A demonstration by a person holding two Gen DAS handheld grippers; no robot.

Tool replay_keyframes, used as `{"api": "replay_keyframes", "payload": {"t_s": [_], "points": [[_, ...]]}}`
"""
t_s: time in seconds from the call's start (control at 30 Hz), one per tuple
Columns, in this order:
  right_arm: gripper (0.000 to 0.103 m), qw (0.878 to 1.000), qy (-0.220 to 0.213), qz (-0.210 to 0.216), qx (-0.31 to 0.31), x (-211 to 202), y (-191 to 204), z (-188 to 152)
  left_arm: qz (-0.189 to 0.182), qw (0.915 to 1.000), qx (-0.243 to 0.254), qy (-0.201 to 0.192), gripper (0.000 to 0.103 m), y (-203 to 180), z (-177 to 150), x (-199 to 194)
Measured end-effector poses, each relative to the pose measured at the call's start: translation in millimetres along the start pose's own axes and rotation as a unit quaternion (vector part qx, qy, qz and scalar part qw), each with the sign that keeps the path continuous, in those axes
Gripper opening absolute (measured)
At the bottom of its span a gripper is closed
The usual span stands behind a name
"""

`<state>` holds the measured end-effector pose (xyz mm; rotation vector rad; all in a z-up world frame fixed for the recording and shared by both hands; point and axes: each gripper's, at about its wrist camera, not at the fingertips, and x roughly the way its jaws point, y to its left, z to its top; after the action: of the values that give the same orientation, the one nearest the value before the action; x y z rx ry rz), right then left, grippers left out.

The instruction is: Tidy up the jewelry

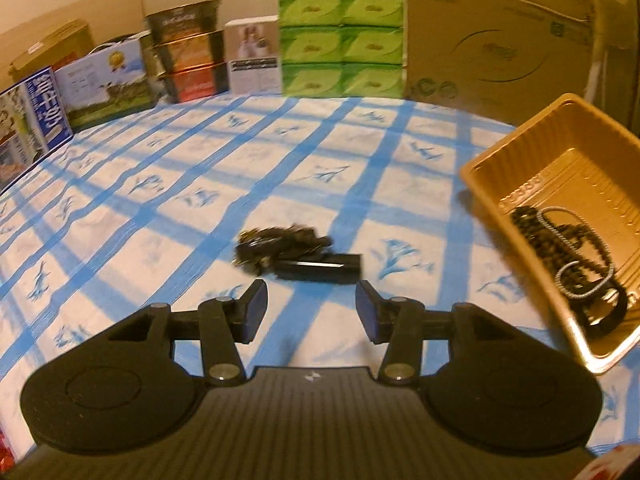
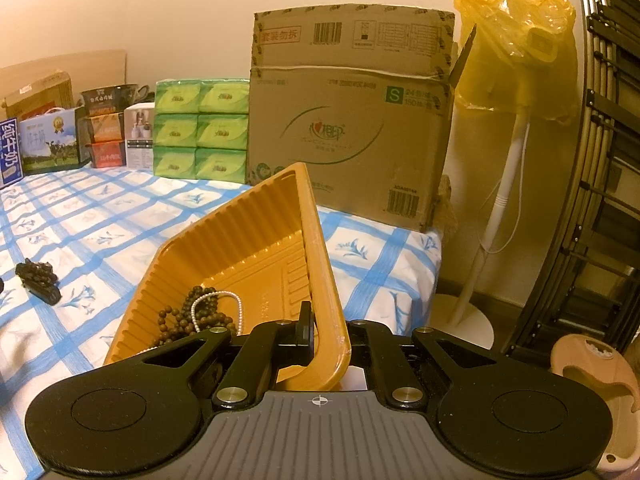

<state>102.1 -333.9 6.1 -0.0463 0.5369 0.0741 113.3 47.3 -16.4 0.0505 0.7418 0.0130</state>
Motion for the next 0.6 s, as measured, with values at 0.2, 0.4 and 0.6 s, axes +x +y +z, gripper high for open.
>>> {"api": "replay_keyframes", "payload": {"t_s": [0.2,0.4,0.6], "points": [[0.006,1.0,0.004,0.003,0.009,-2.5,2.8,2.3,0.015,0.9999,0.001,0.0,0.045,10.3,-1.7,11.4],[0.007,1.0,0.006,0.005,0.013,-3.7,3.5,4.4,0.018,0.9993,0.032,-0.004,0.045,11.3,1.4,26.6],[0.007,1.0,0.006,0.004,0.011,-4.1,3.8,4.8,0.04,0.9867,0.156,-0.024,0.045,-7.8,5.6,41.8]]}}
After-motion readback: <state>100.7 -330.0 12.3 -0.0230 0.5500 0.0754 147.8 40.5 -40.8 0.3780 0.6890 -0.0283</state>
